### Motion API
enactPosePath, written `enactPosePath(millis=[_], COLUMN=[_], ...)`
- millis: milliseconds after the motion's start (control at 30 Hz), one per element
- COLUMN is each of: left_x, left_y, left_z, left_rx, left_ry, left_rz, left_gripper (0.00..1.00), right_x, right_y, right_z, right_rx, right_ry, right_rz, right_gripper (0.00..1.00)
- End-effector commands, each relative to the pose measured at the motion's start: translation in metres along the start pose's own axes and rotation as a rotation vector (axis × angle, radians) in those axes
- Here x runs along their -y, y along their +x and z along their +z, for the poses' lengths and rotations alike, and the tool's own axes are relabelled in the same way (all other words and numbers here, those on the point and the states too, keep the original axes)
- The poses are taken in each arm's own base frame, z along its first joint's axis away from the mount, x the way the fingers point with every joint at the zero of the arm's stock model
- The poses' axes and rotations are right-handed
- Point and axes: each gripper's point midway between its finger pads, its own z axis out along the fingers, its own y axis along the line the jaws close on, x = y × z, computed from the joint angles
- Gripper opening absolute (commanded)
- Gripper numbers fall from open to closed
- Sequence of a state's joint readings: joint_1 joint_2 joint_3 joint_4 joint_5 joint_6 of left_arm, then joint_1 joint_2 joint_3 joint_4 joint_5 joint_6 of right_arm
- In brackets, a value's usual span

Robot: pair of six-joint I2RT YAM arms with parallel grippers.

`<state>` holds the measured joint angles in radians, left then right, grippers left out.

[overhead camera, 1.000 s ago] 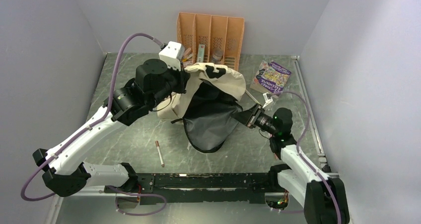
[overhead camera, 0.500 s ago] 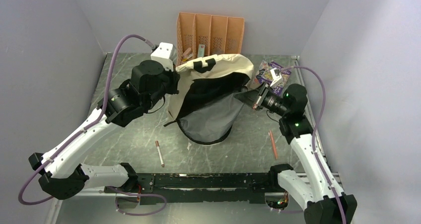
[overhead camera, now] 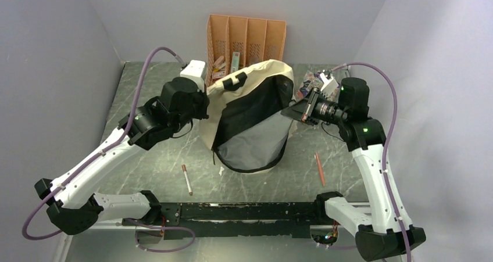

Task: Pack the student bag
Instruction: Adjust the student bag at the center of the board.

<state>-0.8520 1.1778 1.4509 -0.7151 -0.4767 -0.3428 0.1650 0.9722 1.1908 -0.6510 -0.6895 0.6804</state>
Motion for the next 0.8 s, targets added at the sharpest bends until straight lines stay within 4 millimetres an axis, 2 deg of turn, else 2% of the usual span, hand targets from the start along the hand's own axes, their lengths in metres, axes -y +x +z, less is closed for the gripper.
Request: enactPosePath(millis=[0,133,267,367,467,533,600,667,767], left_x=[0.004,0.016,0.019,-0.001,-0.018,-0.025,-0.030,-0.032,-0.036], left_y=[0.040,0.081,0.119,0.146,0.162,0.171,0.178,0.182,0.179], left_z=[-0.002,0.000,0.002,0.004,0.003,0.004,0.007,0.010,0.012], left_rx=[-0.103,-0.194,-0.271,-0.299,-0.303,-0.306,-0.308,-0.307,-0.286], left_ry=[0.066,0.142,0.171,0.087,0.012,-0.019,-0.041,-0.056,-0.074], left_rz=[-0.039,-0.086,-0.126,-0.145,-0.149,-0.148,-0.148,-0.147,-0.143], left_gripper=[0.05,0.05,0.05,0.05,0.06,0.11,0.21,0.28,0.39], right_x=[-0.001,0.009,0.023,0.033,0.045,0.052,0.058,0.060,0.064], right_y=[0.008,0.006,0.011,0.018,0.023,0.026,0.032,0.045,0.059], right_z=[-0.025,-0.036,-0.028,-0.009,0.009,0.023,0.037,0.056,0.083], right_rx=[-0.049,-0.068,-0.118,-0.159,-0.182,-0.196,-0.215,-0.259,-0.290], right_ry=[0.119,0.233,0.264,0.222,0.202,0.205,0.212,0.218,0.243], right_rz=[-0.041,-0.056,-0.033,-0.001,0.022,0.026,0.022,0.010,-0.011], right_gripper=[0.00,0.00,0.00,0.00,0.00,0.00,0.00,0.00,0.01])
